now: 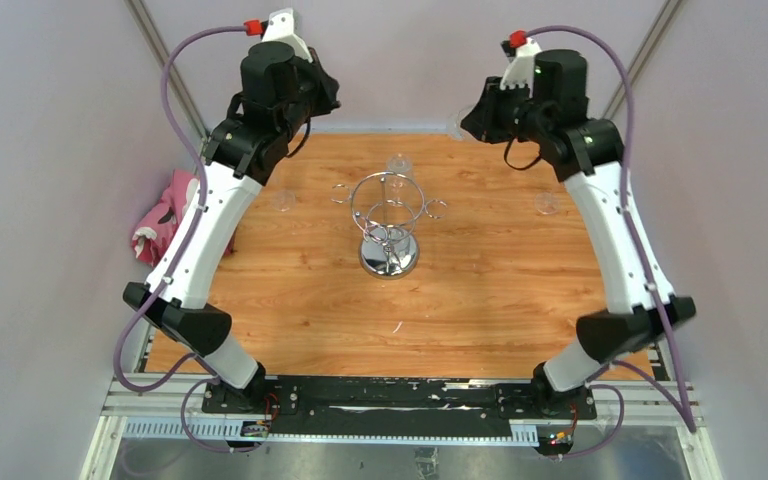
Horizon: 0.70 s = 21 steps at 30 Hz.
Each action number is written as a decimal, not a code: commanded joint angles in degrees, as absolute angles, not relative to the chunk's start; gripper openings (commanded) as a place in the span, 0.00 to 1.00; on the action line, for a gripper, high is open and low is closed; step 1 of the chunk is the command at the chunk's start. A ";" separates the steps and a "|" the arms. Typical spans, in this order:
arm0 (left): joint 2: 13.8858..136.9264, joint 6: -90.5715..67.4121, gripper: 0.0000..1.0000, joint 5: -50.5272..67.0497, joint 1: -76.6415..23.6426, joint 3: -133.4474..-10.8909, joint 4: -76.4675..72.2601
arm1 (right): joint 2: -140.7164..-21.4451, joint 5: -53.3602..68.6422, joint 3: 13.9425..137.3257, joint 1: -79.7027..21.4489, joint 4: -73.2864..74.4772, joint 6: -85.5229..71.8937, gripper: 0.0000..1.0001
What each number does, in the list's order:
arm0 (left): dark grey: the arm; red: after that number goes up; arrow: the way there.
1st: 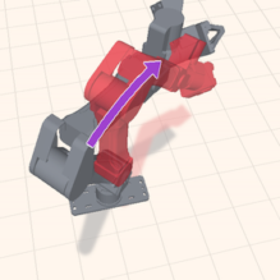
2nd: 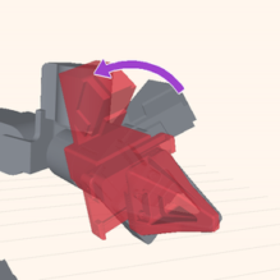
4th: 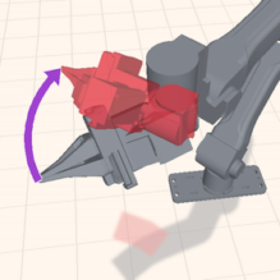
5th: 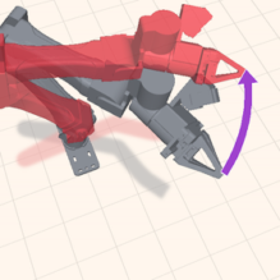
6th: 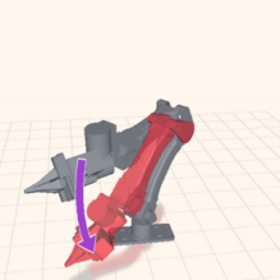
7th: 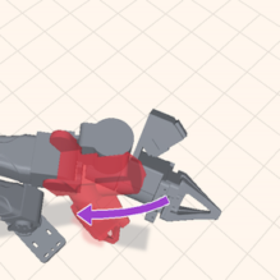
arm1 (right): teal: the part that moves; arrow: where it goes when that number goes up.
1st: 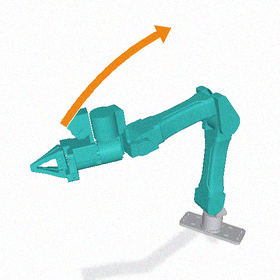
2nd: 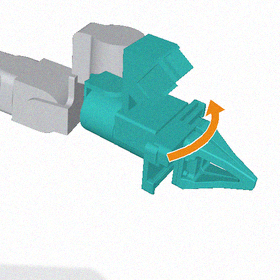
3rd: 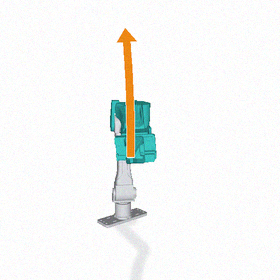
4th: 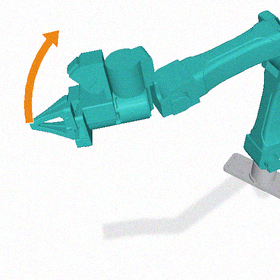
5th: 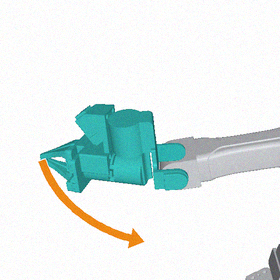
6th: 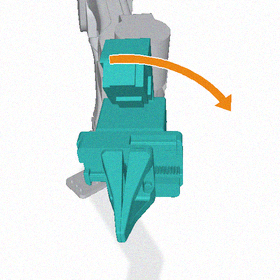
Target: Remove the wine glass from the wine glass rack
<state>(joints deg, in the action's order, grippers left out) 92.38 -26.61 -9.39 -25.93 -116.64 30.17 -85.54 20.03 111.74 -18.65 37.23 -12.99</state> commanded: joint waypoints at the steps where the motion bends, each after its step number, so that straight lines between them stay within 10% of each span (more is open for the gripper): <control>1: 91.01 -17.74 0.00 -24.49 -27.33 -113.61 40.18 | -93.12 8.33 121.46 -18.49 50.36 -5.28 0.00; 21: 82.33 -15.99 0.00 -19.95 -27.60 -96.78 31.79 | -120.65 3.03 126.57 -9.97 61.23 6.67 0.00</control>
